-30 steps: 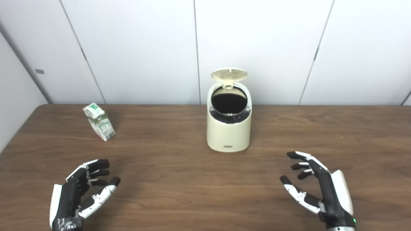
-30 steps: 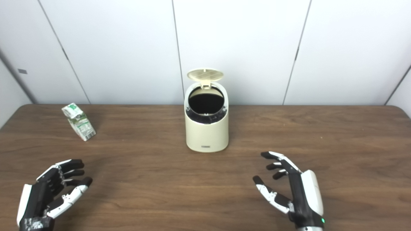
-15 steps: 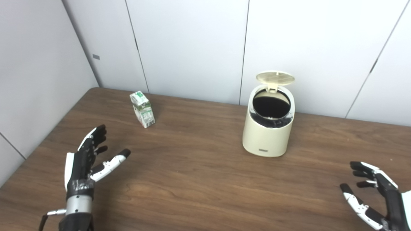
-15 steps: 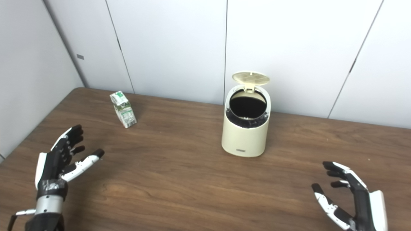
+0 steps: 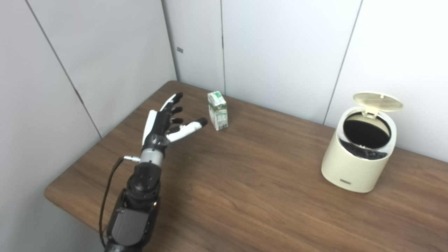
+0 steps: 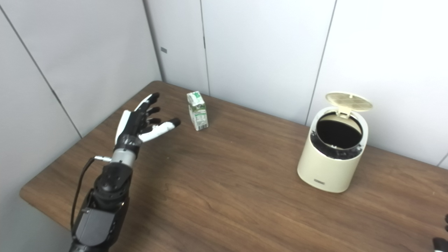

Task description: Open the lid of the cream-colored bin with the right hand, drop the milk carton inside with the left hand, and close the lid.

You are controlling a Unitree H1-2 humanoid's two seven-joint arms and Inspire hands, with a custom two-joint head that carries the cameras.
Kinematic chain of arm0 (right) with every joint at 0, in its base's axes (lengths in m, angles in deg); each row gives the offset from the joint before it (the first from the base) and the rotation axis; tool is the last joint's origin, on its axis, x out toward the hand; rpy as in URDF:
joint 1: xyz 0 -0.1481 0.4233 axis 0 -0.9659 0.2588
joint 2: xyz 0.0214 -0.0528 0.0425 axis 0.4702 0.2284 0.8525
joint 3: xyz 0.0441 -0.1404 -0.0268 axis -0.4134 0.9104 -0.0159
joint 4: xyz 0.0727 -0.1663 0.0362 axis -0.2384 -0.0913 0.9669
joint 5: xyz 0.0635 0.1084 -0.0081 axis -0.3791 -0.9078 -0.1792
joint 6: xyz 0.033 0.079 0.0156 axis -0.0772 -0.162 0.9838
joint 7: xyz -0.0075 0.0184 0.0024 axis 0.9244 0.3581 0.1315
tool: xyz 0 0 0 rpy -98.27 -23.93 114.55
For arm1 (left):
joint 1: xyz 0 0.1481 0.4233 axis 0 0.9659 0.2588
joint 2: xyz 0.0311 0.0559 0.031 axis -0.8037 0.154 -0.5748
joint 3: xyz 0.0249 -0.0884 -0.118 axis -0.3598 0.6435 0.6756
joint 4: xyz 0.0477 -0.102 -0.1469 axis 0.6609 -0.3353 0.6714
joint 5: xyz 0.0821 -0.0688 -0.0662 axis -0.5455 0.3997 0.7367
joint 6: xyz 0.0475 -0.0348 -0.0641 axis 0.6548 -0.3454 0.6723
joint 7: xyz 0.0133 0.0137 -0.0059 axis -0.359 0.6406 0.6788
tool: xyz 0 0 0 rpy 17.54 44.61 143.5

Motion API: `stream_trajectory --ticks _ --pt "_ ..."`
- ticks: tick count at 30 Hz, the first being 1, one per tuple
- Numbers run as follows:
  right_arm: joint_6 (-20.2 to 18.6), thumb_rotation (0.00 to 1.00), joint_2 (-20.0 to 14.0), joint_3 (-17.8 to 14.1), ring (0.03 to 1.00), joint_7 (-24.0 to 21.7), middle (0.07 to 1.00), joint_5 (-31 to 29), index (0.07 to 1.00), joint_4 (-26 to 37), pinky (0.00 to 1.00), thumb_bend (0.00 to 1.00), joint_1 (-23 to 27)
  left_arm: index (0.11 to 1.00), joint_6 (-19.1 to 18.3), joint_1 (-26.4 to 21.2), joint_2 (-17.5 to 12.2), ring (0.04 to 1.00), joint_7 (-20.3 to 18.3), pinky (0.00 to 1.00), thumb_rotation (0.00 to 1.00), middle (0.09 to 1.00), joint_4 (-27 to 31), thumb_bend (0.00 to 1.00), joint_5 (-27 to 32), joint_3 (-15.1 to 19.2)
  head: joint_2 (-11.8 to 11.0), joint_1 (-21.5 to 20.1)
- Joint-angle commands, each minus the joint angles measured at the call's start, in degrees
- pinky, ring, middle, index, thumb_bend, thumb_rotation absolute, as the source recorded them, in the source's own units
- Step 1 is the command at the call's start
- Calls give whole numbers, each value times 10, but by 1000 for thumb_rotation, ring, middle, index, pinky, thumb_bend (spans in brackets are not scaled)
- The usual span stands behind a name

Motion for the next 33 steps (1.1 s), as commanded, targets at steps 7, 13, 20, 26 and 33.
stream_trajectory --ticks 7,13,20,26,33 --pt "38 648 -6 -5 666 6 701 -33 678 -61 520 327 14 1000 -45 -57 -21 949 -2 809 398 993 -27 1000 2 -5 -12 20" --pt "35 671 -2 -9 664 -4 703 -48 675 -64 519 339 16 995 -50 -78 -28 949 -1 836 381 990 -62 1000 4 -6 -16 21" --pt "35 680 0 -10 664 -20 703 -67 679 -56 518 350 13 959 -60 -109 -52 942 -5 851 362 973 -114 1000 4 -9 -17 18" --pt "37 640 5 -11 658 -20 697 -67 672 -58 514 331 11 954 -60 -130 -65 722 -6 528 304 772 -165 1000 7 -10 -29 13" --pt "38 645 5 -8 652 -16 689 -60 662 -60 504 346 7 918 -52 -129 -92 761 -4 605 322 825 -226 1000 -26 -45 -38 -5"
